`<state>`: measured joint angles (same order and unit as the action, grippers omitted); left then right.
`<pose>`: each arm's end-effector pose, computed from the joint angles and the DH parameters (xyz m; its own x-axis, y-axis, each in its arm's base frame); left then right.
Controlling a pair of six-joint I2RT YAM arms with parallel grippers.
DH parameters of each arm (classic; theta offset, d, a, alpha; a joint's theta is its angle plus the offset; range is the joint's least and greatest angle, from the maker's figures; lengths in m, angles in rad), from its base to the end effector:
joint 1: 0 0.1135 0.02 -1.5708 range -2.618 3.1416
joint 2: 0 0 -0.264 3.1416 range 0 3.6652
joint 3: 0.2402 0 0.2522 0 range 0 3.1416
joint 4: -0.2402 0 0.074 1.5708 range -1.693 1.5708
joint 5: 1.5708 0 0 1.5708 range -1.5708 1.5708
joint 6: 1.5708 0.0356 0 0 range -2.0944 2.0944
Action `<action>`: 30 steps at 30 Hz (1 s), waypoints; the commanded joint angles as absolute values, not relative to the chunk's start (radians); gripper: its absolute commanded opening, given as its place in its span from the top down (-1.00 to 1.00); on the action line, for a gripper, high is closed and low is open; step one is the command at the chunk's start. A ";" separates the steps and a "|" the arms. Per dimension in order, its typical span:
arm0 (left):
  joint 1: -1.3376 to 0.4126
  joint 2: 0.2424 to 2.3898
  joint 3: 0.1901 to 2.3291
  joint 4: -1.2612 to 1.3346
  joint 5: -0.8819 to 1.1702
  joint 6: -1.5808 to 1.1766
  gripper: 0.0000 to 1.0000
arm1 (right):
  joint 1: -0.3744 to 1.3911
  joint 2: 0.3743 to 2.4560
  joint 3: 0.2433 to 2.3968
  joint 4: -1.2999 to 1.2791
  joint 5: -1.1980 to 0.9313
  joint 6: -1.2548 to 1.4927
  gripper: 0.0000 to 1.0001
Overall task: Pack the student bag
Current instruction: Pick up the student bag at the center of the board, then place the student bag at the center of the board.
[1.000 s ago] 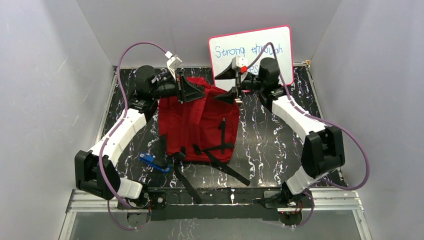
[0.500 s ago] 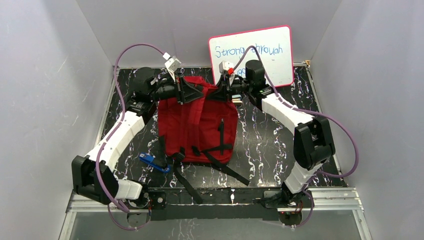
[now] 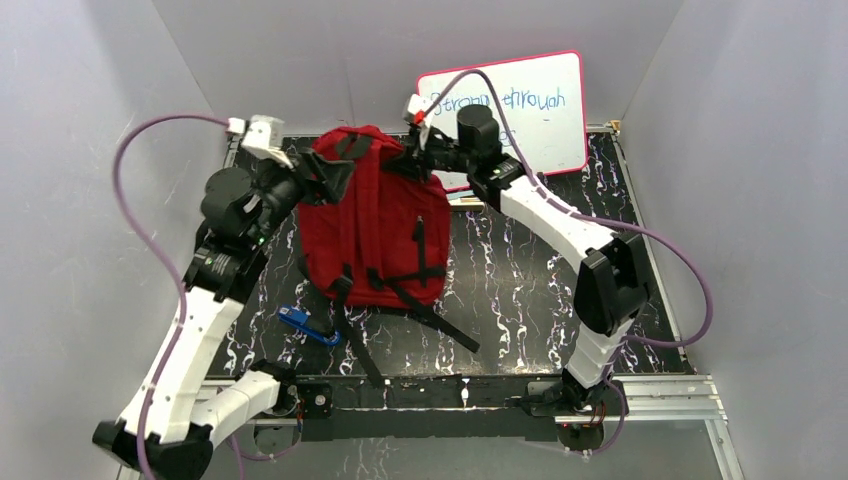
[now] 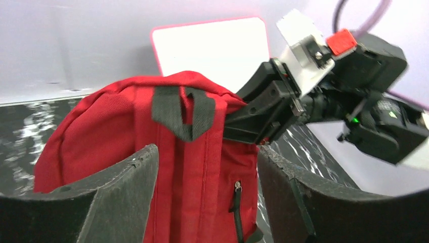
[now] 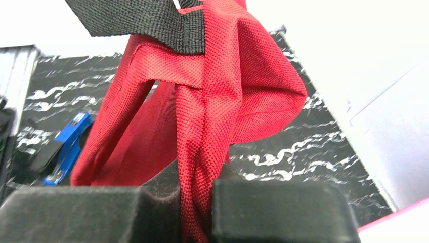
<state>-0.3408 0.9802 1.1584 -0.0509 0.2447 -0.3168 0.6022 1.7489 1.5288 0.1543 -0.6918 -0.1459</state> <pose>0.1961 -0.0787 0.4490 -0.0579 -0.3002 -0.9521 0.5606 0.7794 -0.2798 0.3334 0.2567 0.3717 0.0861 -0.0767 -0.9933 -0.9585 0.2657 -0.1036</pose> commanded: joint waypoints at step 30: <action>-0.344 0.809 1.320 -0.299 -0.406 -0.252 -0.41 | 0.886 2.005 1.998 0.495 -0.488 -0.861 1.00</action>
